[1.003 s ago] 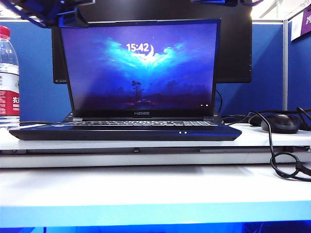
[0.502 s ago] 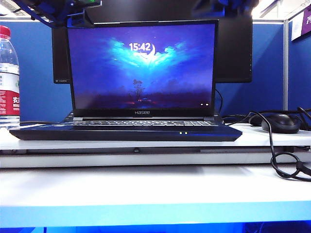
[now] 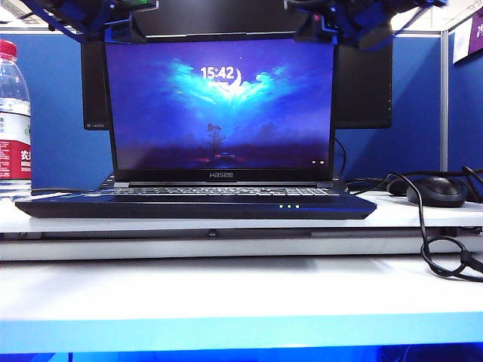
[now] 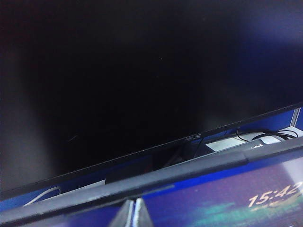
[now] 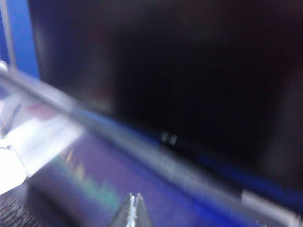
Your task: Open the lid of the black laptop.
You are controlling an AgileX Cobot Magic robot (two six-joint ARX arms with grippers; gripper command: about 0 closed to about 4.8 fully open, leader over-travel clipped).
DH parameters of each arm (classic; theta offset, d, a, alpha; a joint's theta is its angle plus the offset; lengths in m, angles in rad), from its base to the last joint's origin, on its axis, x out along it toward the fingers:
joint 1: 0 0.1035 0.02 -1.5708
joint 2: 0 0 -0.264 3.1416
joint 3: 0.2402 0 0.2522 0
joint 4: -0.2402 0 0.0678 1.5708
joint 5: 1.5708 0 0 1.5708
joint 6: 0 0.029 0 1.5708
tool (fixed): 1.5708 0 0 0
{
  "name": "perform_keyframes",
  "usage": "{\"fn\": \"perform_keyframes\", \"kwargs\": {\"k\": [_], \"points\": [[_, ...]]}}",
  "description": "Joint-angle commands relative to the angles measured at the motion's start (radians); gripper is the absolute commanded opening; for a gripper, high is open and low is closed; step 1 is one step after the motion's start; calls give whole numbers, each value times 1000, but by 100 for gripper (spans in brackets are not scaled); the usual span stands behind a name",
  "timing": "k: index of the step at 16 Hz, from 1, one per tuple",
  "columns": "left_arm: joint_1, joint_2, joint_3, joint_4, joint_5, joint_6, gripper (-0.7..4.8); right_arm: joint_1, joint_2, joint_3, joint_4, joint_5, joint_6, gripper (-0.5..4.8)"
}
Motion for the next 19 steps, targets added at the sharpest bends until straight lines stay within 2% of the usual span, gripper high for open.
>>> {"fn": "perform_keyframes", "kwargs": {"k": [1, 13, 19], "points": [[1, -14, 22, 105, -4, 4, 25, 0, 15, 36, -8, 6, -16, -1], [1, -8, 22, 129, 17, 19, 25, -46, 52, 47, 46, 26, -29, -1], [7, 23, 33, 137, 26, 19, 25, -45, 88, 146, -5, 19, -30, -1]]}}
